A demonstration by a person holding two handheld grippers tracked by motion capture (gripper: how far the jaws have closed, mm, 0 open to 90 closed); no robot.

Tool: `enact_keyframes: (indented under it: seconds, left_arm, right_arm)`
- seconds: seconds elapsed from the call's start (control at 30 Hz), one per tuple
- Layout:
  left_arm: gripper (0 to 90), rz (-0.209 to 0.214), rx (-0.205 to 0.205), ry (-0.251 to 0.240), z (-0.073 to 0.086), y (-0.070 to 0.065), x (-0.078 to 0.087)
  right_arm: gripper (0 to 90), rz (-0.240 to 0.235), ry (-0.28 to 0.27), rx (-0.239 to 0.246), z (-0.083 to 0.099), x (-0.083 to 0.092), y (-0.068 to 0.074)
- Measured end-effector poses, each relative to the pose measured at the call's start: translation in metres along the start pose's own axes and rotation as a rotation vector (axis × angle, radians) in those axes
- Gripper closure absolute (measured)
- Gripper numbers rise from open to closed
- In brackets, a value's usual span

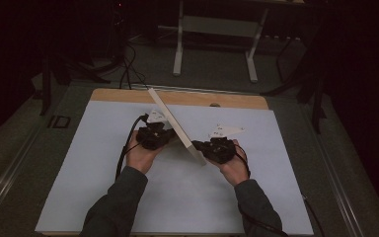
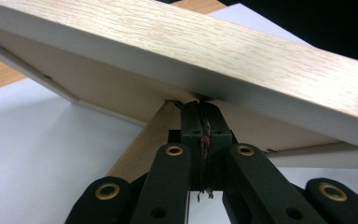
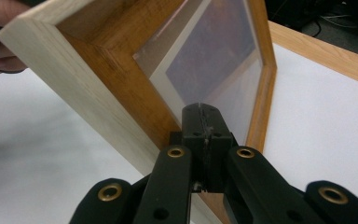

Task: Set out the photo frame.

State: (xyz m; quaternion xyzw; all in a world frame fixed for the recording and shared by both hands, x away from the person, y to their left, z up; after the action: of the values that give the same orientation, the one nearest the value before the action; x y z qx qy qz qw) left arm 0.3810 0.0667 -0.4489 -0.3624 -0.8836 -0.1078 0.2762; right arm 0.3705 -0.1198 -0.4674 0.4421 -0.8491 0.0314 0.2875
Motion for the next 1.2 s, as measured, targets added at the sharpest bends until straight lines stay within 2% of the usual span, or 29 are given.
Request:
enact_keyframes:
  seconds: [0.33,0.53,0.57,0.63,1.0,1.2]
  left_arm:
    - [90.0,0.009,-0.014,0.006,0.002,-0.003,0.003]
    - [90.0,0.03,0.006,-0.002,0.002,0.001,0.003]
    - [90.0,0.05,0.02,-0.005,0.003,0.003,0.003]
    - [90.0,0.057,0.019,-0.004,0.003,0.004,0.003]
    - [90.0,0.06,0.013,-0.001,0.0,0.008,0.001]
    - [90.0,0.07,0.028,-0.003,-0.001,0.01,0.0]
  right_arm:
    - [89.7,-0.02,0.019,0.031,-0.002,0.0,0.009]
    - [89.8,-0.038,0.025,0.044,-0.003,0.0,0.013]
    - [89.7,-0.042,0.03,0.048,-0.004,0.0,0.015]
    - [89.7,-0.045,0.028,0.053,-0.004,-0.001,0.016]
    - [89.7,-0.051,0.026,0.058,-0.005,-0.005,0.021]
    - [89.7,-0.061,0.027,0.062,-0.006,-0.008,0.024]
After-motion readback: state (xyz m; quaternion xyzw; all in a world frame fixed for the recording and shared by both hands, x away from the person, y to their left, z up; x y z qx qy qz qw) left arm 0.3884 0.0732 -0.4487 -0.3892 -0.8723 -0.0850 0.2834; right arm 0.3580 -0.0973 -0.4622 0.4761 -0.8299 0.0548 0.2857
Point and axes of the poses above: each handheld gripper's, and its own axes: x roughly backward along the jaws, z roughly out of its underside, y roughly to its left, the point moved 4 cm from there along -x, roughly forward along the jaws, and after that the axes turned 8 degrees about -x, right-handed, at the moved point
